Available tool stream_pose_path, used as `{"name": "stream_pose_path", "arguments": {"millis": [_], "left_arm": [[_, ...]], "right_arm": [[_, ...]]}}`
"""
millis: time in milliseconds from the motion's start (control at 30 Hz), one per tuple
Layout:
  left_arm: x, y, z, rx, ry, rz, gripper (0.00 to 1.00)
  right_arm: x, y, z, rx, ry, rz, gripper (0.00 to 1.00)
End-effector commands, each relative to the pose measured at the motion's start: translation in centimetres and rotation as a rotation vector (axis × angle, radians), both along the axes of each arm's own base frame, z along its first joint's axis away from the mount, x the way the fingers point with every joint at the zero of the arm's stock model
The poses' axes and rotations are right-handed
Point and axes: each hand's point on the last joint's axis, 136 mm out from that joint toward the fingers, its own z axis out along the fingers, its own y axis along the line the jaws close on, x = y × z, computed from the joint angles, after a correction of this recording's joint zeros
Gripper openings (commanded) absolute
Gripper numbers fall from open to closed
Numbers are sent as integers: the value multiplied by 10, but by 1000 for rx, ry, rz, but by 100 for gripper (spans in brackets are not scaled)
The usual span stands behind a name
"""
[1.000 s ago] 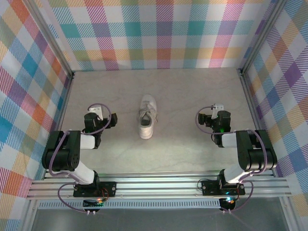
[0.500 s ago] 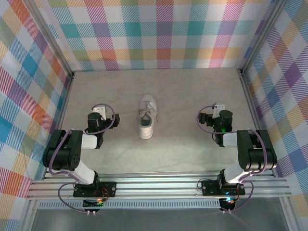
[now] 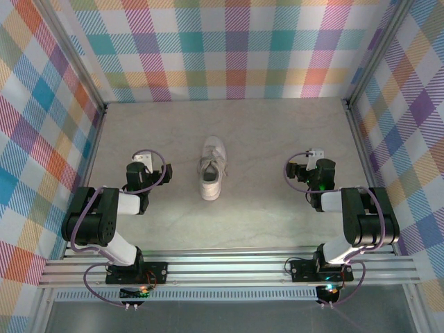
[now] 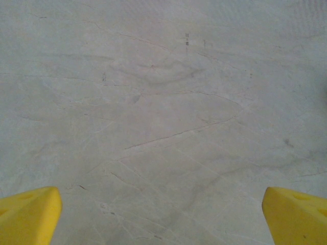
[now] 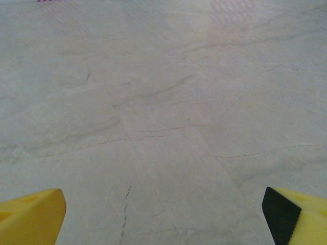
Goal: Tie the shoes
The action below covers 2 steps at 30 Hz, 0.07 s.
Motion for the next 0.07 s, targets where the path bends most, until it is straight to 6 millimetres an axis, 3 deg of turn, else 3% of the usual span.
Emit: {"name": "stream_pose_path", "arguments": {"millis": [0, 33], "left_arm": [[9, -1, 14, 16, -50, -6, 100], [9, -1, 14, 15, -50, -6, 100]], "right_arm": [[8, 2, 17, 10, -58, 15, 99], [8, 2, 17, 10, -59, 15, 99]]}}
